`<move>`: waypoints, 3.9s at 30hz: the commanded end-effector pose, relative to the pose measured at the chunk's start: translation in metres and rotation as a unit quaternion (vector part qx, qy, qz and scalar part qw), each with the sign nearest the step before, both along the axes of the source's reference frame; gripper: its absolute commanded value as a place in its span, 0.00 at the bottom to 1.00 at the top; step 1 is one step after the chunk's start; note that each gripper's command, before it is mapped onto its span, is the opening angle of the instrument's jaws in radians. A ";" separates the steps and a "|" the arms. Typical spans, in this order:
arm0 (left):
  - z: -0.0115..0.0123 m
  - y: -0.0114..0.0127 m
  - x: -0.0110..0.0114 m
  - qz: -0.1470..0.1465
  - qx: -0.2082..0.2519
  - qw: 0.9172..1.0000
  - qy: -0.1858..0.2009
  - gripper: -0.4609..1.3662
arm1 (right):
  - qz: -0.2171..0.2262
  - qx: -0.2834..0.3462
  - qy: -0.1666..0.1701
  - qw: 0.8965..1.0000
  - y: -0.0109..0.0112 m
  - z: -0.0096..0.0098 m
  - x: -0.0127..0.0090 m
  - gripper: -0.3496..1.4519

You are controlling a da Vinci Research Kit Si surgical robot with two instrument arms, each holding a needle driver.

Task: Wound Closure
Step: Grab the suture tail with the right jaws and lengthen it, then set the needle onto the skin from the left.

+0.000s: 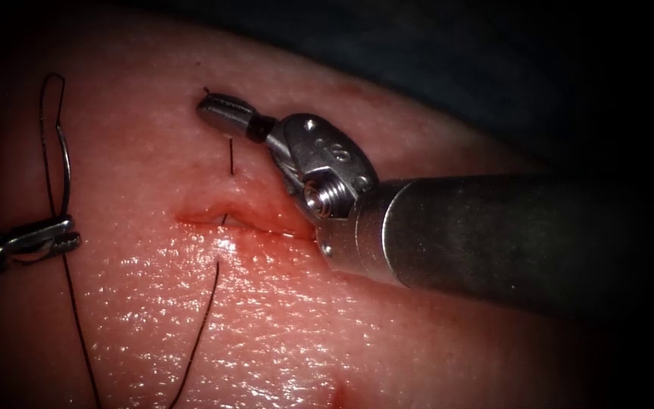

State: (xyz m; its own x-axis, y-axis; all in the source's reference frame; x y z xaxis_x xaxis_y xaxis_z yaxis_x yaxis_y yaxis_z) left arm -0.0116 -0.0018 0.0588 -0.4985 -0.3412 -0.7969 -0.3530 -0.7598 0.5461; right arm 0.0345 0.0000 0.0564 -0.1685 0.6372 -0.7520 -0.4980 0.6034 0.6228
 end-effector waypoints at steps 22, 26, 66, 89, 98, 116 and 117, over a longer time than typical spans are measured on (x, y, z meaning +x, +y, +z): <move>0.0000 0.0000 0.0000 0.001 0.001 1.000 0.001 0.06 | 0.007 -0.013 -0.006 1.000 0.0007 -0.0005 -0.0001 0.00; 0.0000 0.0000 0.0000 0.001 0.001 1.000 0.001 0.06 | 0.007 -0.012 -0.003 1.000 0.0001 -0.0002 0.0001 0.02; -0.0011 0.0007 0.0012 -0.008 0.009 1.000 0.016 0.06 | -0.040 -0.032 -0.010 0.999 -0.0008 -0.0010 -0.0036 1.00; -0.0007 0.0041 -0.0012 -0.018 0.008 0.999 0.029 0.06 | -0.120 -0.033 -0.044 0.991 -0.0063 -0.0018 -0.0044 0.99; 0.0016 0.0067 -0.0028 -0.013 0.021 0.998 0.051 0.06 | -0.133 -0.035 -0.048 0.989 -0.0080 -0.0019 -0.0044 0.98; 0.0057 0.0103 -0.0048 -0.029 0.100 0.992 0.065 0.40 | -0.138 -0.038 -0.054 0.988 -0.0093 -0.0016 -0.0045 0.98; 0.0058 0.0105 -0.0048 -0.033 0.109 0.992 0.060 0.42 | -0.138 -0.038 -0.054 0.988 -0.0093 -0.0015 -0.0045 0.98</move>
